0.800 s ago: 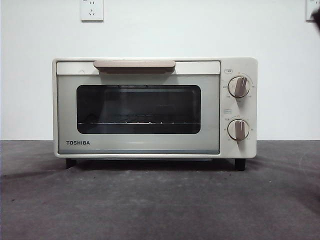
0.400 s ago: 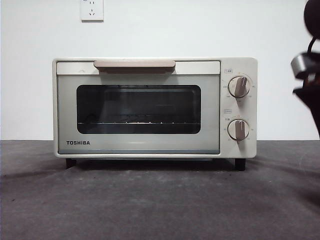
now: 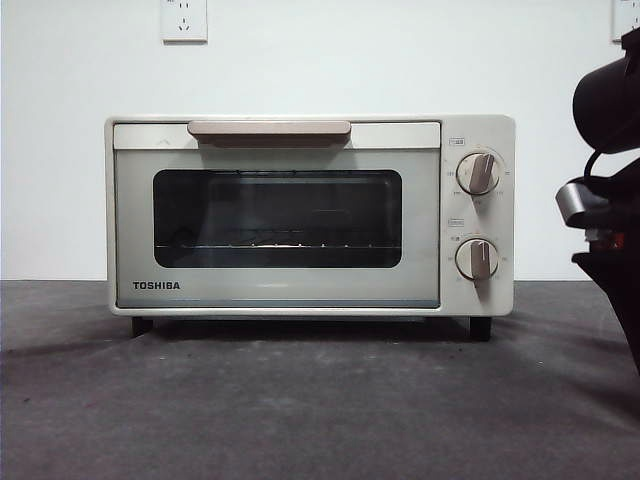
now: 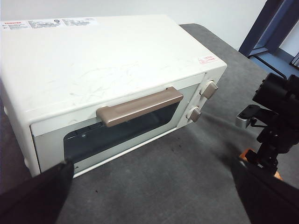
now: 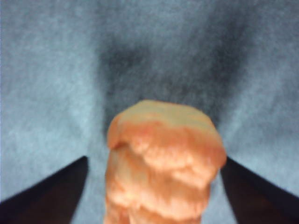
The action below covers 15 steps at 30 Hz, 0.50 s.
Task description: The left arm flap open the oven, the right arm pick bread and place it into oven, the left arm flap close the oven
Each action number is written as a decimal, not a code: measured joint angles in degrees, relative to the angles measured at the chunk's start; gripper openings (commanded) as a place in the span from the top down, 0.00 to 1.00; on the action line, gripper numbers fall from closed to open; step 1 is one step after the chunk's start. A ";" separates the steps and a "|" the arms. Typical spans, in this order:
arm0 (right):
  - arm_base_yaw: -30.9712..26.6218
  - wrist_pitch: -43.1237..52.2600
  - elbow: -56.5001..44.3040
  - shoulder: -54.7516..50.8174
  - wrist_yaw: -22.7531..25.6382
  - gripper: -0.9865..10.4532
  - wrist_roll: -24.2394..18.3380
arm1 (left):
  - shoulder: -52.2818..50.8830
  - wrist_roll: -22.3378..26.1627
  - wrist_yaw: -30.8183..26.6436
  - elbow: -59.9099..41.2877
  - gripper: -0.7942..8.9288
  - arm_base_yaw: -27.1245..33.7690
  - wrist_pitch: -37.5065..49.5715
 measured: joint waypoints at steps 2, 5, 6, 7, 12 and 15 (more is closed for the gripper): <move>0.00 0.22 0.00 0.70 0.00 0.72 0.00 | 0.00 -0.02 0.00 0.00 0.34 0.00 0.00; -0.02 0.04 0.00 0.87 0.00 0.78 -0.02 | 0.02 -0.02 0.00 0.00 0.34 0.00 -0.02; 0.00 -0.07 -0.02 0.83 -0.04 0.78 -0.02 | 0.15 -0.04 0.00 0.00 0.35 0.00 0.00; 0.00 -0.22 -0.02 0.83 -0.09 0.79 0.00 | 0.37 -0.02 0.00 0.00 0.35 -0.04 0.00; 0.00 -2.69 -0.02 -2.05 -0.33 0.80 0.00 | 3.82 -0.02 0.00 1.66 0.42 -0.94 -1.51; -0.02 -4.02 -0.02 -6.78 -1.92 0.80 0.00 | 7.45 0.04 0.00 4.42 0.48 -1.73 -3.61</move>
